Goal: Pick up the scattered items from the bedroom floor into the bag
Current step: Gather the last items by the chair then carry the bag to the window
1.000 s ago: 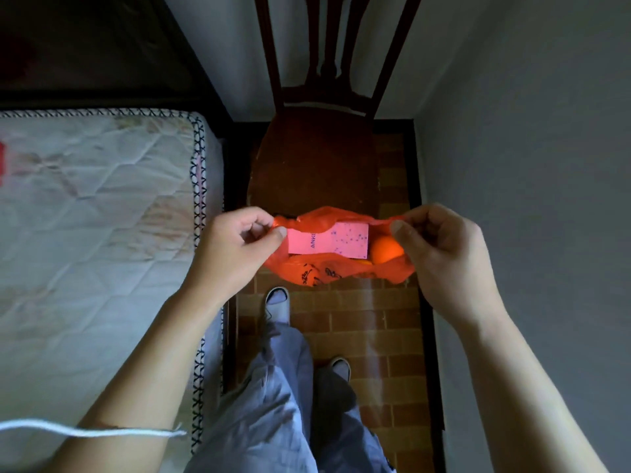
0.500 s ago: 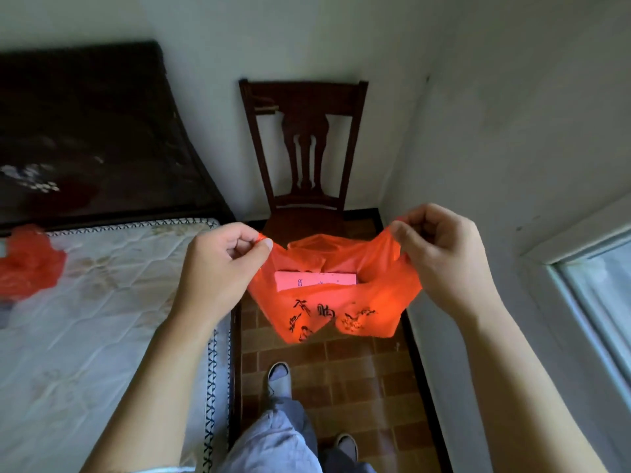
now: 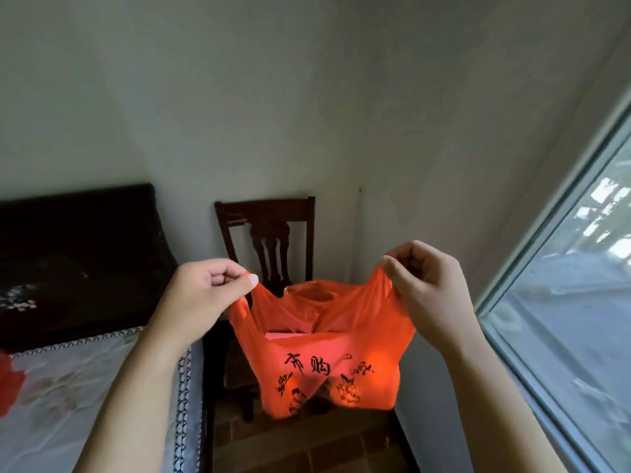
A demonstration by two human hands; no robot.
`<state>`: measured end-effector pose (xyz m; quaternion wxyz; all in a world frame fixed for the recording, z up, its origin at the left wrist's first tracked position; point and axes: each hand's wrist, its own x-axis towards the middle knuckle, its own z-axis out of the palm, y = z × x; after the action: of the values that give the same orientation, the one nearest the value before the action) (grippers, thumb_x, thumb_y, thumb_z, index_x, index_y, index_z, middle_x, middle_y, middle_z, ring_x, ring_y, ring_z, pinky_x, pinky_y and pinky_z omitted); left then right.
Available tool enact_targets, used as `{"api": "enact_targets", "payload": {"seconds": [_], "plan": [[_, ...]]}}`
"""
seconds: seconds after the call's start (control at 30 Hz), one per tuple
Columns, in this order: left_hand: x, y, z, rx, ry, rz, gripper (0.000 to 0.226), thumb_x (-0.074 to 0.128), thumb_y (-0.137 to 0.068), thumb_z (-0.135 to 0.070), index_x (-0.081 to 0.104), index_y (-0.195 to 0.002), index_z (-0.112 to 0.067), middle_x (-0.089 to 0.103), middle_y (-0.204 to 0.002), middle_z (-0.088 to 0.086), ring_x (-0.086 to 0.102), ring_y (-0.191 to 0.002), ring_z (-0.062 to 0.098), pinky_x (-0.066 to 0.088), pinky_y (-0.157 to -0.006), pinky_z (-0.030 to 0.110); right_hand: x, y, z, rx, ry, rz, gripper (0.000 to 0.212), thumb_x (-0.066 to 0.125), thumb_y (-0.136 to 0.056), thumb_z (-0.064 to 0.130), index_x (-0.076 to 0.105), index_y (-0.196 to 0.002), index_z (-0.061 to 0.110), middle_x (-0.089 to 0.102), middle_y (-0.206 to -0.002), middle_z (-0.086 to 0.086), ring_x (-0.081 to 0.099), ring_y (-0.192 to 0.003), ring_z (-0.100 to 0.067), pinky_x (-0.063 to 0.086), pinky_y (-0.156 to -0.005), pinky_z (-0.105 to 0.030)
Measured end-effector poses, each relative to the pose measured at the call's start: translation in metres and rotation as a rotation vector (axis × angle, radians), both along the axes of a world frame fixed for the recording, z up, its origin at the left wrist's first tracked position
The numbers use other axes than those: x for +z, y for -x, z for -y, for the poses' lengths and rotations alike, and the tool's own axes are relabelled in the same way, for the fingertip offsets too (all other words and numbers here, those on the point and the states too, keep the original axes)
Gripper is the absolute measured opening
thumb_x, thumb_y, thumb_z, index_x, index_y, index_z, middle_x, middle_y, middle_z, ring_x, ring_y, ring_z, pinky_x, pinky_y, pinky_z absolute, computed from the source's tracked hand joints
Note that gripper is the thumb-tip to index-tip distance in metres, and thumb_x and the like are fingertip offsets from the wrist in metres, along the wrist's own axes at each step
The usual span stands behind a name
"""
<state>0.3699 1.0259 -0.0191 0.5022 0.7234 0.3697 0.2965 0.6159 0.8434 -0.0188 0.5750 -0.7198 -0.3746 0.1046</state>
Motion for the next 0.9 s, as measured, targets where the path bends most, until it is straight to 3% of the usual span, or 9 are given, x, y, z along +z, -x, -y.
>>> {"api": "enact_targets", "payload": {"seconds": [0.17,0.3,0.43,0.53,0.73,0.9], "plan": [[0.016,-0.013,0.0,-0.146,0.133,0.024,0.021,0.081,-0.08,-0.025,0.075,-0.082,-0.005,0.066,-0.067,0.01,0.059,-0.06,0.017,0.05,-0.065,0.03,0.014,-0.014,0.027,-0.049,-0.016,0.021,0.022,0.07,-0.095,0.017,0.067,-0.074,0.012,0.052,-0.055,0.004,0.046,-0.052,-0.013,0.038,-0.054,-0.029],[0.023,-0.036,-0.005,-0.119,0.026,0.004,0.011,0.083,-0.087,-0.019,0.078,-0.08,-0.012,0.072,-0.072,0.021,0.061,-0.062,0.019,0.049,-0.066,0.029,0.017,-0.025,0.036,-0.1,-0.045,0.018,0.022,0.071,-0.095,0.015,0.067,-0.074,0.013,0.054,-0.055,0.005,0.047,-0.053,-0.012,0.038,-0.055,-0.029],[0.023,-0.073,-0.004,-0.051,-0.135,0.031,0.013,0.082,-0.088,-0.021,0.078,-0.076,-0.017,0.073,-0.065,0.004,0.06,-0.058,0.011,0.046,-0.064,0.026,0.022,-0.041,0.041,-0.174,-0.077,0.03,0.022,0.072,-0.095,0.013,0.066,-0.073,0.012,0.053,-0.056,0.003,0.048,-0.054,-0.013,0.039,-0.056,-0.033],[0.02,-0.1,-0.006,-0.028,-0.231,0.048,0.02,0.079,-0.089,-0.014,0.075,-0.07,-0.015,0.07,-0.062,0.002,0.057,-0.052,0.004,0.044,-0.054,0.021,0.021,-0.053,0.038,-0.238,-0.05,0.039,0.024,0.072,-0.094,0.012,0.066,-0.072,0.012,0.051,-0.055,0.004,0.046,-0.053,-0.012,0.038,-0.056,-0.033],[0.017,-0.148,-0.041,-0.183,-0.243,0.036,0.023,0.08,-0.087,-0.01,0.073,-0.065,-0.013,0.065,-0.056,0.002,0.053,-0.051,0.003,0.04,-0.053,0.016,0.029,-0.065,0.025,-0.35,0.016,0.047,0.023,0.073,-0.092,0.012,0.065,-0.071,0.008,0.051,-0.055,-0.01,0.045,-0.052,-0.011,0.035,-0.054,-0.031],[0.022,-0.202,-0.059,-0.349,-0.26,0.054,0.021,0.081,-0.087,-0.015,0.072,-0.068,-0.013,0.066,-0.059,0.005,0.054,-0.053,0.006,0.041,-0.055,0.021,0.043,-0.071,0.032,-0.493,0.025,0.052,0.022,0.075,-0.091,0.01,0.067,-0.07,0.008,0.05,-0.055,0.0,0.044,-0.054,-0.011,0.034,-0.056,-0.032]]}}
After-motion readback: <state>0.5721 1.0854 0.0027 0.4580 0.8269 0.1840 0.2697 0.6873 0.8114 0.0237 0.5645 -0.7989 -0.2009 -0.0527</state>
